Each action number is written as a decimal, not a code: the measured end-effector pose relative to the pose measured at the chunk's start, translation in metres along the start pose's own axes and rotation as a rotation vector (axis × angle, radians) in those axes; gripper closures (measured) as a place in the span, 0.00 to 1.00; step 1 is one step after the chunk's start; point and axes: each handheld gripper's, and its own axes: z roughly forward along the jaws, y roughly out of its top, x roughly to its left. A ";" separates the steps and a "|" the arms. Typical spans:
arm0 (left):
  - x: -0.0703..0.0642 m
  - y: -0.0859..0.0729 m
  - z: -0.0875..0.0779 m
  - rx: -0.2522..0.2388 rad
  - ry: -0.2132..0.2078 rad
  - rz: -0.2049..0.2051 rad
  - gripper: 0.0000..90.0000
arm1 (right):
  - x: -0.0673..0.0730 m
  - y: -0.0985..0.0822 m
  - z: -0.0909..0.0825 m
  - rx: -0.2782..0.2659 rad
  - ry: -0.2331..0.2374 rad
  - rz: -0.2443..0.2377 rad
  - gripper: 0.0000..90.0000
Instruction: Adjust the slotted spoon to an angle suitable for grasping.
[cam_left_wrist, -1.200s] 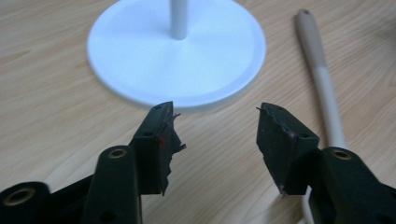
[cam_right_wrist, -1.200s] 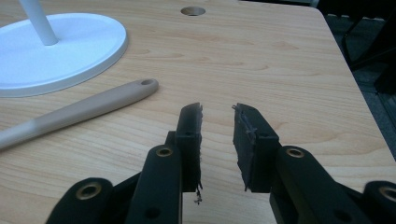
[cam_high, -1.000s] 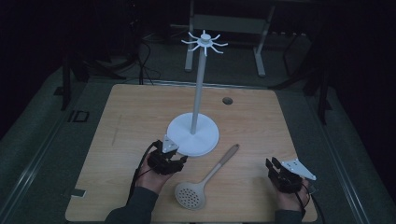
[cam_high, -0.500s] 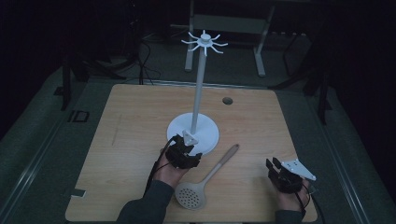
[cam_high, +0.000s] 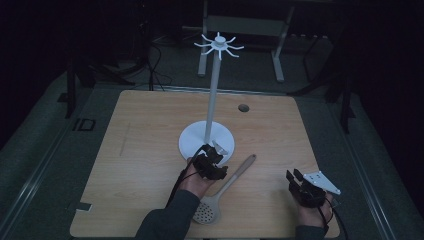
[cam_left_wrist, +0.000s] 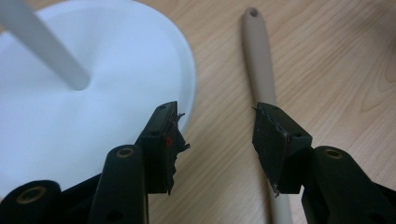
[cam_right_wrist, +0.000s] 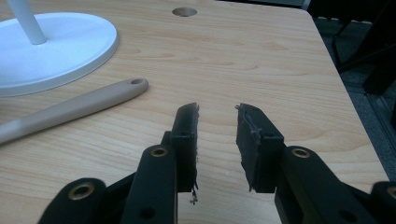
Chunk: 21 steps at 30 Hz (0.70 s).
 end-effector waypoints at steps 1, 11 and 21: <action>-0.003 0.001 0.003 0.006 -0.007 0.000 0.57 | 0.000 0.000 0.000 -0.001 -0.001 0.001 0.76; -0.019 0.006 0.030 0.104 -0.039 0.044 0.64 | -0.002 -0.001 -0.001 -0.006 -0.006 0.007 0.75; -0.030 0.015 0.052 0.188 -0.068 0.058 0.71 | -0.003 -0.001 -0.001 -0.005 -0.007 0.008 0.75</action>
